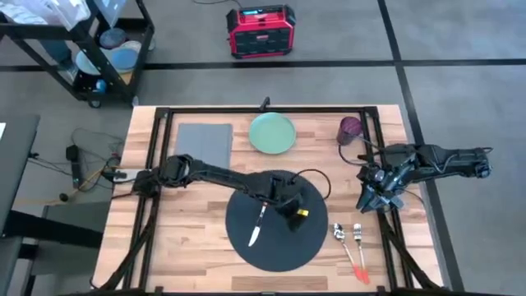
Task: Set table place
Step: Adjust the dark gray placemat on the table
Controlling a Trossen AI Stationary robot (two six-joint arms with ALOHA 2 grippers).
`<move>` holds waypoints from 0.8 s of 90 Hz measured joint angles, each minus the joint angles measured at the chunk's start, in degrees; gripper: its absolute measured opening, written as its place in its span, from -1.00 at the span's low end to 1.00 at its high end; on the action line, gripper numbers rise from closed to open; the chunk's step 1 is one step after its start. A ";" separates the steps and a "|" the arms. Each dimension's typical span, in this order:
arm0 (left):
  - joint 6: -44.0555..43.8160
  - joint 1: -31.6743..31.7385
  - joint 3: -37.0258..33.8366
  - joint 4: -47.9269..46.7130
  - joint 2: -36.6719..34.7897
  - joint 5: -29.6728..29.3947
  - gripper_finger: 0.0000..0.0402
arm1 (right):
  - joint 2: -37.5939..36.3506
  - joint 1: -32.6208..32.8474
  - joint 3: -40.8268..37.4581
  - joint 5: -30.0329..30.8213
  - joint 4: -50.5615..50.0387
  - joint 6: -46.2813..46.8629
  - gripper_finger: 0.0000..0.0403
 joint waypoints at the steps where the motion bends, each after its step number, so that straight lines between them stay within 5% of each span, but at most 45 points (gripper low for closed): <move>1: -0.14 -0.16 0.03 0.12 0.17 -0.01 -1.00 | 0.00 -0.01 0.00 0.00 -0.13 -0.11 -0.44; 38: -2.33 -4.53 0.48 -1.91 4.50 0.82 -1.00 | 0.09 -0.04 0.00 0.42 -0.57 -1.31 -0.44; 72: 0.90 -7.94 -2.07 -5.84 5.25 8.58 -1.00 | 0.07 -1.56 0.02 1.07 0.66 1.92 -0.44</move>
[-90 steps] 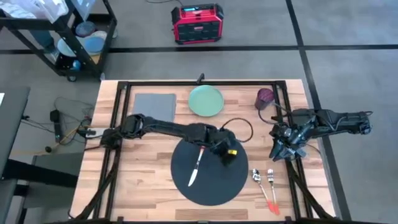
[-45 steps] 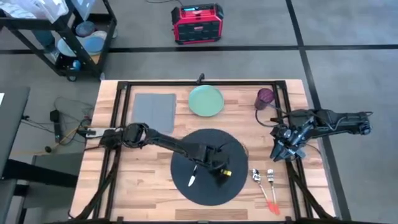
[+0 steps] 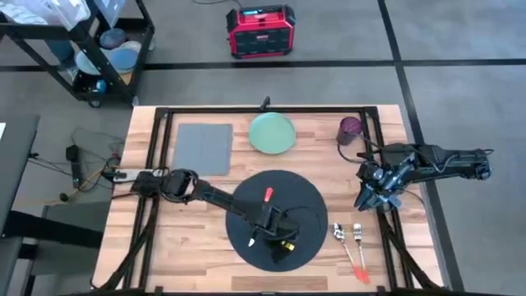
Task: Set table place
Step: Adjust the dark gray placemat on the table
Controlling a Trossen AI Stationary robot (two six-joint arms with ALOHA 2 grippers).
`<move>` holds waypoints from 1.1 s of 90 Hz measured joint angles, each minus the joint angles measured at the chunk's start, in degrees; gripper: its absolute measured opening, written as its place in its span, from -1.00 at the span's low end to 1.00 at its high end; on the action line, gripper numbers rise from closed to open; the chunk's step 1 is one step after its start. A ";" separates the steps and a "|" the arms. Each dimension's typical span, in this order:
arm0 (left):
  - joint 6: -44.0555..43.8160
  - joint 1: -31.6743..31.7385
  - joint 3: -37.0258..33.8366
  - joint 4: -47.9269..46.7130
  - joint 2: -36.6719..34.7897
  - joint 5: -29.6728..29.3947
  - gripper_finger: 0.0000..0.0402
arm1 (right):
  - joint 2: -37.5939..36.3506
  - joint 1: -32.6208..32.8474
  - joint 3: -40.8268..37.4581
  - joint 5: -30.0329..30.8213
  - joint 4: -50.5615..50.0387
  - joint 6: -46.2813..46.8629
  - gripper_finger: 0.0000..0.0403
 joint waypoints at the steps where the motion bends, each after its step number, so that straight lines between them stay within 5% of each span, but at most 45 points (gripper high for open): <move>1: -0.01 0.00 -0.07 -0.30 0.03 0.00 -1.00 | -0.01 0.02 0.00 0.00 -0.01 0.14 -0.44; 45: 0.62 -3.19 -2.19 -11.57 -0.04 3.96 -1.00 | -0.15 0.13 0.00 -0.10 0.39 -0.81 -0.44; 64: 6.62 -3.19 -2.49 -28.70 0.26 -2.07 -1.00 | -0.13 0.07 0.00 -0.19 2.47 -1.93 -0.44; 77: 6.10 -3.91 -2.49 -32.39 -0.01 -3.49 -1.00 | -0.07 -0.05 0.00 -0.51 7.77 -2.06 -0.44; 99: -4.75 -8.40 -1.03 -38.34 -1.97 -5.30 -1.00 | 11.08 -7.12 0.04 12.02 17.70 -7.03 -0.45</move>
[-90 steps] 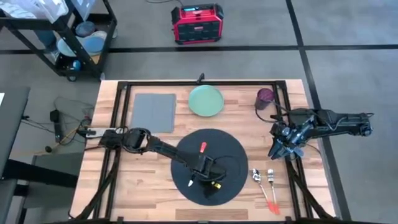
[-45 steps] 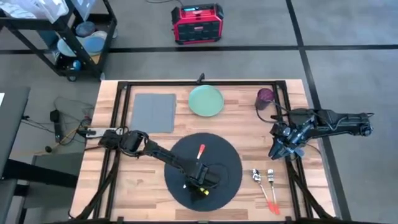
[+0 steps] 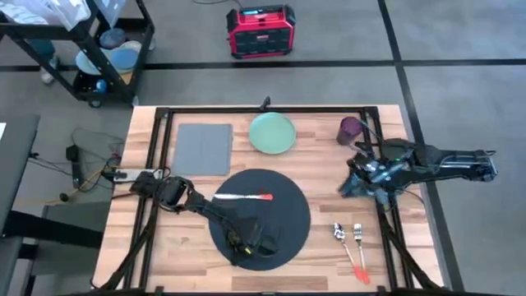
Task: Set table place
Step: Adjust the dark gray placemat on the table
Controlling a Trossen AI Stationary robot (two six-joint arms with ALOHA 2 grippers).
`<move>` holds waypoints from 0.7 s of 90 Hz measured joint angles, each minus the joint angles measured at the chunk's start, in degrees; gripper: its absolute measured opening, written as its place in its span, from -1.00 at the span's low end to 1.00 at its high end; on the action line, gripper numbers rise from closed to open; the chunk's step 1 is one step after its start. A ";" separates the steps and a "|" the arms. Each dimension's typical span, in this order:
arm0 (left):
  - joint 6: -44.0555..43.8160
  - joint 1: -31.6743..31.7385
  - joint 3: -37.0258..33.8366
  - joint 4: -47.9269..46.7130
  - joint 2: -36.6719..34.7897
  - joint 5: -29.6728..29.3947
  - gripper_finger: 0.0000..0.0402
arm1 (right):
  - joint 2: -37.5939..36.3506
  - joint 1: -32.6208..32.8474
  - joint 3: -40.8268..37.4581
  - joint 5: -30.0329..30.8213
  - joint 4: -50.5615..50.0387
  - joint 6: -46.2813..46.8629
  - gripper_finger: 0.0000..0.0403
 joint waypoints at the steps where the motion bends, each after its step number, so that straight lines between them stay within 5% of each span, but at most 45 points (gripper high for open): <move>1: -0.93 -0.23 -0.01 0.06 -0.36 -0.29 -1.00 | 1.22 -0.71 0.00 -0.09 1.10 -0.36 -0.46; 20: -22.48 -4.70 0.13 0.31 -7.94 -7.71 -1.00 | 28.37 -6.00 11.44 -14.82 11.54 -4.26 -0.91; 39: -36.97 -8.83 0.13 -0.22 -13.69 -16.23 -1.00 | 50.26 1.21 26.09 -15.12 4.11 -13.42 -1.00; 63: -41.73 -13.10 0.12 -0.05 -14.72 -16.59 -1.00 | 64.13 -1.75 23.47 -14.54 5.06 -16.08 -1.00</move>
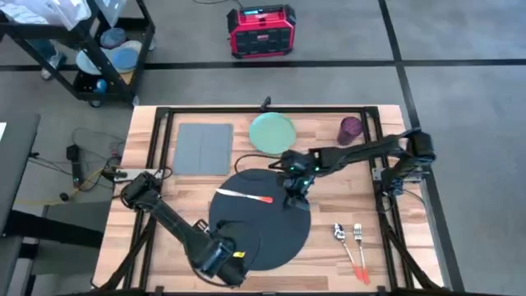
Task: Set table place
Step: Adjust the dark gray placemat on the table
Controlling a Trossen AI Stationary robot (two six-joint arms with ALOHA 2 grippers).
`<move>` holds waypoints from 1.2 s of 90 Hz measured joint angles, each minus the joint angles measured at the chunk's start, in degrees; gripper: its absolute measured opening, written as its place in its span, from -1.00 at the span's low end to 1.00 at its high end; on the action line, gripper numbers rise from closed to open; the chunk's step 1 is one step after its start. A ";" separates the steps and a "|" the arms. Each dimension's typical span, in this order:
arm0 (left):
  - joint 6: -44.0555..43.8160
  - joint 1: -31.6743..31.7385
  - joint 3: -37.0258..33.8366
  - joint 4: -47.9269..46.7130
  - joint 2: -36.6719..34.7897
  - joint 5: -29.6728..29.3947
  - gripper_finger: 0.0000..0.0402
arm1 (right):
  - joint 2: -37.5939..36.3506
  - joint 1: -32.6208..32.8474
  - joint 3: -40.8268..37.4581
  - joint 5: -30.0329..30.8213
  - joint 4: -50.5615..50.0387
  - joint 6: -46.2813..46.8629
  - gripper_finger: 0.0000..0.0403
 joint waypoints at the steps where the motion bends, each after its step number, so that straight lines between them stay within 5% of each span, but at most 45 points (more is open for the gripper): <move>1: -0.22 -0.13 -0.01 0.01 0.02 0.01 -1.00 | 0.33 -0.37 -0.24 0.02 -0.04 -0.12 -1.00; 44: -1.75 -0.67 -0.01 -0.08 0.00 -0.23 -1.00 | 0.74 -13.82 -10.57 7.20 -1.11 -7.96 -1.00; 74: -1.11 -0.64 -0.01 -0.07 0.01 -0.23 -1.00 | -4.62 -13.10 -17.12 10.61 0.02 -7.63 -1.00; 96: -0.90 -0.52 0.01 -0.08 0.00 -0.56 -1.00 | -18.23 -5.32 -10.78 32.10 -25.40 -18.05 -1.00; 108: 0.05 -0.49 0.01 -0.06 0.00 -2.89 -1.00 | -18.87 0.02 -3.45 36.40 -39.13 -26.26 -1.00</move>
